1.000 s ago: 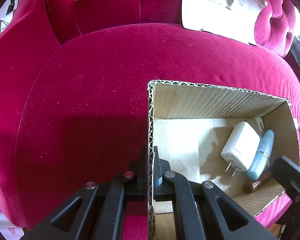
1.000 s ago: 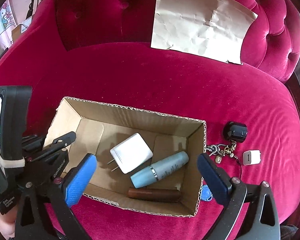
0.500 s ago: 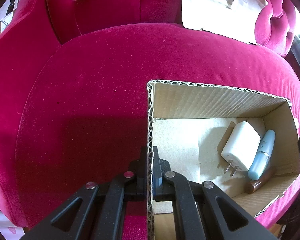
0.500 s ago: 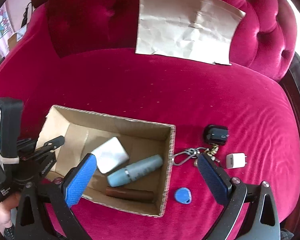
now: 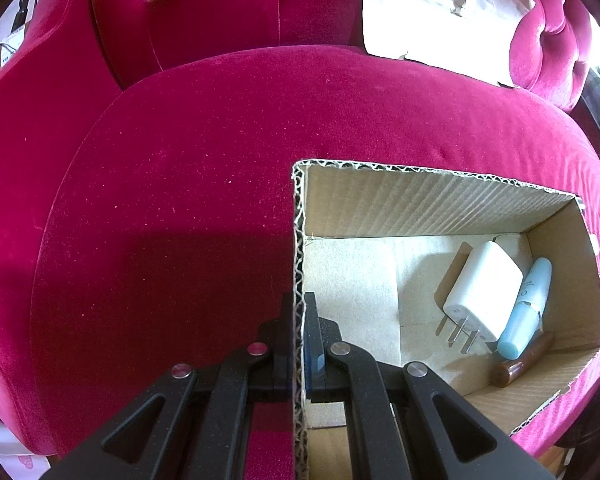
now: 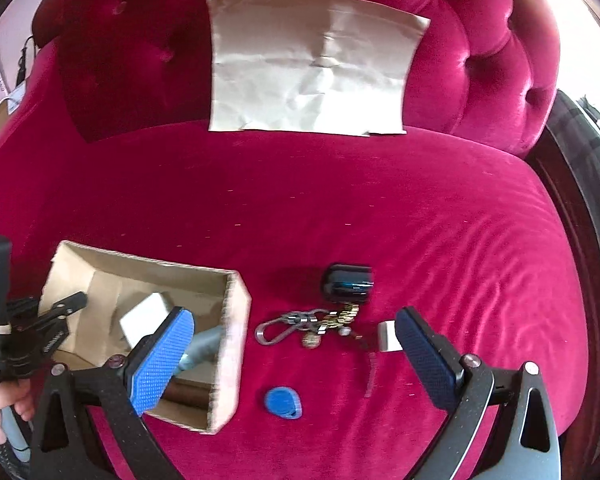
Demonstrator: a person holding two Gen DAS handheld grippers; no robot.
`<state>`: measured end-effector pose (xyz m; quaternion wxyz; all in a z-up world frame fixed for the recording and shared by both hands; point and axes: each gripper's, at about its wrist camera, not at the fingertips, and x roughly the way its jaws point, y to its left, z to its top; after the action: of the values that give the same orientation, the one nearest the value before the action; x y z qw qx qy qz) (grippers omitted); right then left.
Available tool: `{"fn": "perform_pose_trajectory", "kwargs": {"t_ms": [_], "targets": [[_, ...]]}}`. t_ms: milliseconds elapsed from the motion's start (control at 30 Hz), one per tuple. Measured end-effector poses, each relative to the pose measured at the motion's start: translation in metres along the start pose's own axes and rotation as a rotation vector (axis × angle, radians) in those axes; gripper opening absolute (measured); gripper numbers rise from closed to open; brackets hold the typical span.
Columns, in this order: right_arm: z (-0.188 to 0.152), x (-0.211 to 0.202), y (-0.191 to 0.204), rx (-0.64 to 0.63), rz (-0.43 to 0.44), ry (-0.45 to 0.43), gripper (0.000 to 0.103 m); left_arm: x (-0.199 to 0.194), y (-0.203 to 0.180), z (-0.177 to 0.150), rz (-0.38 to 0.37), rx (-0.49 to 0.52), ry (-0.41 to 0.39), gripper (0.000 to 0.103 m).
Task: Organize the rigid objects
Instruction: 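Move the right gripper to the small white plug charger and grasp it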
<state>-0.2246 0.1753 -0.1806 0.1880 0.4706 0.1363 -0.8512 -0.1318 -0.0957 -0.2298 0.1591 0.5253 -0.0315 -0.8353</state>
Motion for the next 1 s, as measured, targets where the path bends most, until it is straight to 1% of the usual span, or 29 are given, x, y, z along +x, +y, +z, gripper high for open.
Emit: {"fn": "perform_pose_trajectory", "kwargs": {"t_ms": [267,467,700,967,1000], "targets": [[-0.005,0.009,-0.034,0.023,-0.035,0.008,0.103,0.001,0.001,0.001,0.002,0.002,-0.002,0.002],[-0.011,0.027,-0.055,0.037,-0.059,0.031,0.103,0.002,0.002,0.002,0.003,0.002,-0.003,0.002],[-0.023,0.053,-0.078,0.081,-0.075,0.074,0.103,0.004,0.002,0.003,0.005,0.004,-0.006,0.002],[-0.032,0.075,-0.1,0.126,-0.085,0.094,0.103,0.007,0.001,0.005,0.004,0.004,-0.006,0.002],[-0.033,0.077,-0.102,0.132,-0.087,0.094,0.103,0.001,0.003,-0.005,0.004,0.003,-0.006,0.002]]}}
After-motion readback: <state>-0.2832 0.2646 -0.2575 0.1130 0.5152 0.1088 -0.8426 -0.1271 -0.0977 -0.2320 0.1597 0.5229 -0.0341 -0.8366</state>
